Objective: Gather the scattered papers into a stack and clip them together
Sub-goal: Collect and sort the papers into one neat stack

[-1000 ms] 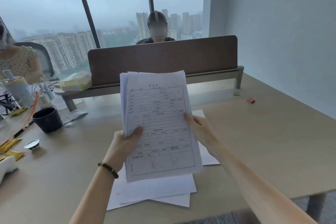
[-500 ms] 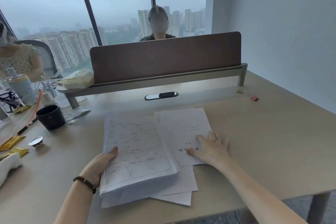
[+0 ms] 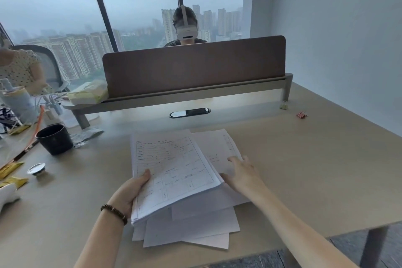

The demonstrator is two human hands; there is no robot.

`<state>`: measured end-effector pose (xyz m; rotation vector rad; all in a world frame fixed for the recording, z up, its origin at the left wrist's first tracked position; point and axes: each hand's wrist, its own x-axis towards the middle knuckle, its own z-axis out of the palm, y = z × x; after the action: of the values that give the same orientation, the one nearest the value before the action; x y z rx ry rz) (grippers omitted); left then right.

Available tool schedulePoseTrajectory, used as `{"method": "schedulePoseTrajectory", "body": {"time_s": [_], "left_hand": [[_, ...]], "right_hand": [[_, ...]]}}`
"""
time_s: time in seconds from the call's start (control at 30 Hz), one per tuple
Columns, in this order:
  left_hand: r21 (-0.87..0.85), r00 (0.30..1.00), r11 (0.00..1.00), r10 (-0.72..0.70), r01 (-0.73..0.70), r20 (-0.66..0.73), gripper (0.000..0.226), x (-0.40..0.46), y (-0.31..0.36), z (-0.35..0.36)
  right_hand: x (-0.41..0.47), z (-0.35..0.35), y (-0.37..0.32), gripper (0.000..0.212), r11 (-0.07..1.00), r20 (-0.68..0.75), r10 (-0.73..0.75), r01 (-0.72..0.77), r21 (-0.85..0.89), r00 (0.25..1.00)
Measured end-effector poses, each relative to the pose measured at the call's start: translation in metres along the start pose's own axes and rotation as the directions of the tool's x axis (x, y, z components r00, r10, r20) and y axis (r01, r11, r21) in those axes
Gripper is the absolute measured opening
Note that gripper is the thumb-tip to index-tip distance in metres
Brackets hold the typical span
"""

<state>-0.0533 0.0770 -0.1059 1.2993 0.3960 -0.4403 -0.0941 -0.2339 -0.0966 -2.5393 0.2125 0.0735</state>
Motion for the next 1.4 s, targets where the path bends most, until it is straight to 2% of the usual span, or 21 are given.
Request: {"method": "schedulePoseTrajectory", "body": {"time_s": [0.13, 0.27, 0.33, 0.53, 0.77, 0.87, 1.03, 1.17, 1.23, 1.3, 1.4], "left_hand": [[0.065, 1.0, 0.998, 0.02, -0.019, -0.016, 0.04, 0.001, -0.002, 0.01], [0.081, 0.999, 0.996, 0.042, -0.04, -0.014, 0.035, 0.002, -0.004, 0.022], [0.064, 0.999, 0.997, 0.039, -0.038, -0.011, 0.033, 0.003, -0.005, 0.026], [0.054, 0.999, 0.998, 0.043, -0.043, -0.003, 0.034, 0.002, -0.006, 0.033], [0.038, 0.993, 0.995, 0.096, -0.094, -0.064, 0.034, -0.008, 0.007, -0.007], [0.049, 0.995, 0.997, 0.063, -0.059, -0.077, 0.033, -0.013, 0.003, -0.015], [0.071, 0.997, 0.996, 0.054, -0.05, -0.053, 0.03, -0.016, -0.005, -0.006], [0.081, 0.997, 0.995, 0.061, -0.057, -0.047, 0.027, -0.018, -0.005, 0.003], [0.089, 0.997, 0.994, 0.062, -0.058, -0.046, 0.027, -0.019, -0.004, 0.004], [0.093, 0.997, 0.994, 0.063, -0.058, -0.05, 0.027, -0.018, -0.005, 0.003], [0.091, 0.996, 0.994, 0.068, -0.063, -0.053, 0.028, -0.019, -0.005, 0.003]], "right_hand": [[0.002, -0.007, 0.005, 0.065, 0.955, -0.049, 0.092, -0.074, 0.288, 0.995], [0.004, -0.013, 0.013, 0.064, 0.903, -0.054, 0.139, -0.104, 0.417, 0.989], [0.003, -0.013, 0.014, 0.057, 0.866, -0.024, 0.147, -0.117, 0.487, 0.989], [0.001, -0.005, 0.012, 0.036, 0.849, 0.01, 0.125, -0.112, 0.516, 0.992], [0.007, -0.016, 0.023, 0.017, 0.807, -0.041, 0.213, -0.152, 0.57, 0.976], [0.007, -0.016, 0.023, 0.014, 0.808, 0.008, 0.214, -0.181, 0.561, 0.977], [0.0, -0.011, 0.01, 0.022, 0.856, 0.07, 0.174, -0.186, 0.482, 0.982], [-0.007, -0.005, -0.001, 0.026, 0.916, 0.03, 0.107, -0.111, 0.385, 0.994], [-0.008, -0.001, -0.003, 0.021, 0.97, -0.045, 0.073, -0.06, 0.236, 0.996], [-0.007, 0.001, -0.005, 0.027, 0.992, -0.07, 0.051, -0.042, 0.122, 0.996], [-0.007, 0.0, -0.009, 0.019, 0.988, -0.039, 0.047, -0.041, 0.151, 0.998]]}}
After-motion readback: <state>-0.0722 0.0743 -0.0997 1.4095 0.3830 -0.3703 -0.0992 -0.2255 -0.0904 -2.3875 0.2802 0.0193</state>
